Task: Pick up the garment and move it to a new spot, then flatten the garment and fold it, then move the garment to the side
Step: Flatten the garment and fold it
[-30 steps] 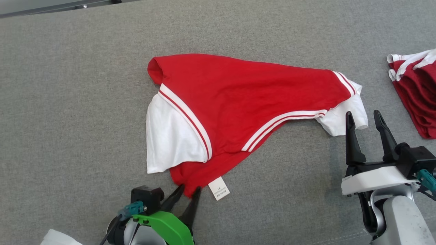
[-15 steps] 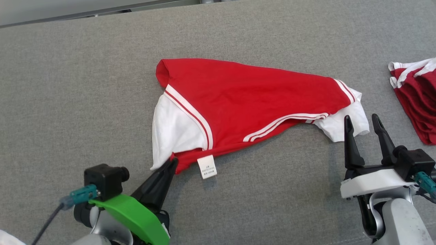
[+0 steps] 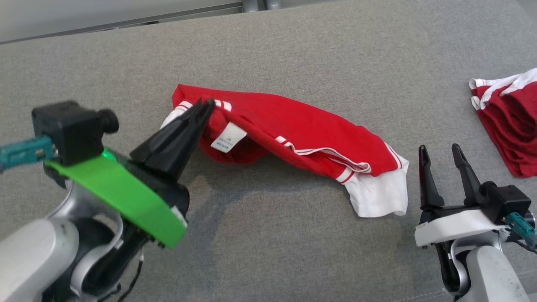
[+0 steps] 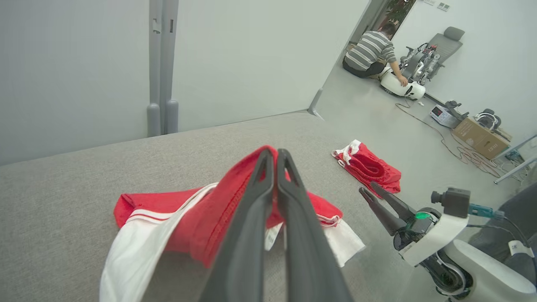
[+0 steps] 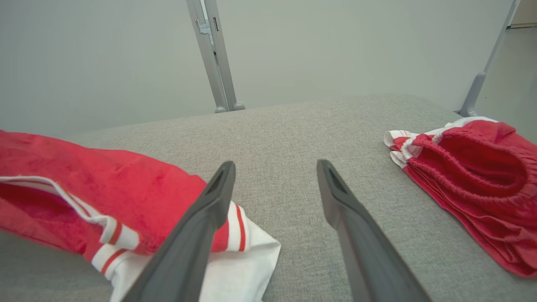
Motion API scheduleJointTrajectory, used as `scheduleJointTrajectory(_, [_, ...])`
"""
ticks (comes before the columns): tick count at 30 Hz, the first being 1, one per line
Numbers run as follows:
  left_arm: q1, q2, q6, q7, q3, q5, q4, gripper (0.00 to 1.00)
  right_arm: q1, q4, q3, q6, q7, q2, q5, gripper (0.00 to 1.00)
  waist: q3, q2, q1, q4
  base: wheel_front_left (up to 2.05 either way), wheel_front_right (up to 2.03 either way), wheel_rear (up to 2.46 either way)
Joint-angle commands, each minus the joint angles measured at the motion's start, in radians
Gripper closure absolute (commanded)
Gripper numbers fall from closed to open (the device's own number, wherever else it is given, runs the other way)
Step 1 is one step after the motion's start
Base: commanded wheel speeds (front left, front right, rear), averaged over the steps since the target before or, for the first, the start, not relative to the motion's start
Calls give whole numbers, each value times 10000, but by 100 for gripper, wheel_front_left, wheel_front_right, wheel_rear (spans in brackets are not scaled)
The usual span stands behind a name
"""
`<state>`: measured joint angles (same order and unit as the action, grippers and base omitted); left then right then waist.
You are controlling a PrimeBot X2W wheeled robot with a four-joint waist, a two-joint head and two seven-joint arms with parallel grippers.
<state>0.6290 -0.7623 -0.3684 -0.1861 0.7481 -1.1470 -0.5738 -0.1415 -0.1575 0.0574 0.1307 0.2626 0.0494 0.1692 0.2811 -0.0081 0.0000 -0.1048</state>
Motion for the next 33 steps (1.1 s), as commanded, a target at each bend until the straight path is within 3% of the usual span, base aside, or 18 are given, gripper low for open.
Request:
scheduleJointTrajectory(1, [460, 46, 68, -180, -13, 28, 285, 100, -106, -31, -41, -2, 31, 26, 60, 0, 31, 81, 0, -62, 0, 0, 0])
scheduleJointTrajectory(10, [3594, 1465, 682, -2434, 633, -102, 3908, 100, -451, -71, -312, -2, 31, 24, 512, 0, 429, 81, 0, -1168, 0, 0, 0])
scheduleJointTrajectory(19, [5053, 2128, 1268, -2763, 860, 267, 6873, 100, -277, -128, -348, 0, 31, 20, 1007, 0, 636, 81, 0, -2411, 0, 0, 0])
scheduleJointTrajectory(26, [5290, 2717, 1763, -1464, 674, 644, 8501, 100, -265, -129, -430, 0, 29, 21, 1107, 0, 667, 81, 0, -2833, 0, 0, 0])
scheduleJointTrajectory(33, [5691, 3716, 2202, 1236, 327, 1358, 10378, 100, -417, -95, -485, 0, 31, 21, 861, 0, 667, 81, 0, -2908, 0, 0, 0])
